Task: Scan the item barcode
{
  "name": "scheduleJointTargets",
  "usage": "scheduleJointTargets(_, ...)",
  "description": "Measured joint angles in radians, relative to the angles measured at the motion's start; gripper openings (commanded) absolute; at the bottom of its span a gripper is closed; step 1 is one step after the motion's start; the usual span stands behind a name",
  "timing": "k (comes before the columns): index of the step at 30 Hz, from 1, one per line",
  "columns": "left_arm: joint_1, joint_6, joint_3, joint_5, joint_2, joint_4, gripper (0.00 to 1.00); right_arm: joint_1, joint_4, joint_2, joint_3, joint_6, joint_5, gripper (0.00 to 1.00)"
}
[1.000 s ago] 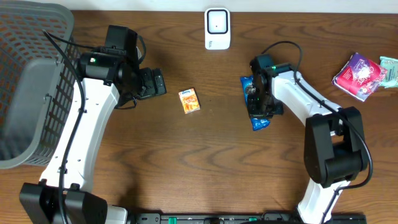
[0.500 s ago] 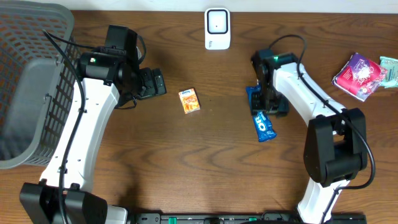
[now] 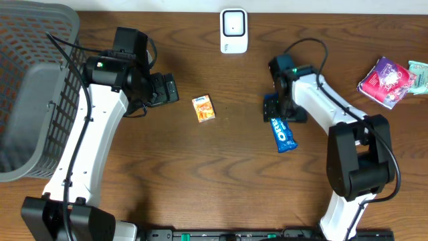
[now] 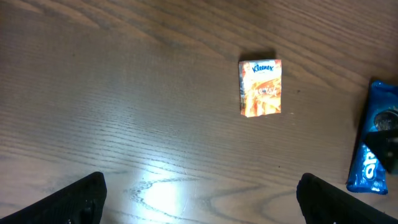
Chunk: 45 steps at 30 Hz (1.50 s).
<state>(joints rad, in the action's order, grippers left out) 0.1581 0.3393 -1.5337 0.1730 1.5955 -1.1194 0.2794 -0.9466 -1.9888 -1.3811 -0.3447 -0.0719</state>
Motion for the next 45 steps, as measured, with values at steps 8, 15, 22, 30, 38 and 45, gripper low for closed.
scheduleJointTargets(8, 0.0, 0.0, 0.0, 0.0, 0.0, 0.0, 0.98, 0.001, 0.141, 0.013, 0.11, 0.01, 0.023, 0.01)
scheduleJointTargets(15, 0.0, 0.0, 0.0, 0.0, 0.0, 0.0, 0.98, -0.002, 0.198, 0.019, 0.112, 0.012, 0.135, 0.01)
scheduleJointTargets(22, 0.0, 0.0, 0.0, 0.0, 0.0, 0.0, 0.98, -0.002, 0.274, -0.005, 0.001, -0.022, 0.335, 0.01)
scheduleJointTargets(30, 0.0, 0.0, 0.0, 0.0, 0.0, 0.0, 0.98, -0.002, 0.401, -0.006, -0.225, -0.174, 0.414, 0.01)
scheduleJointTargets(38, 0.0, 0.0, 0.0, 0.0, 0.0, 0.0, 0.98, -0.002, 0.54, -0.057, -0.414, -0.367, 0.447, 0.01)
scheduleJointTargets(45, 0.0, 0.0, 0.0, 0.0, 0.0, 0.0, 0.98, 0.002, 0.544, -0.338, -0.715, -0.5, 0.549, 0.01)
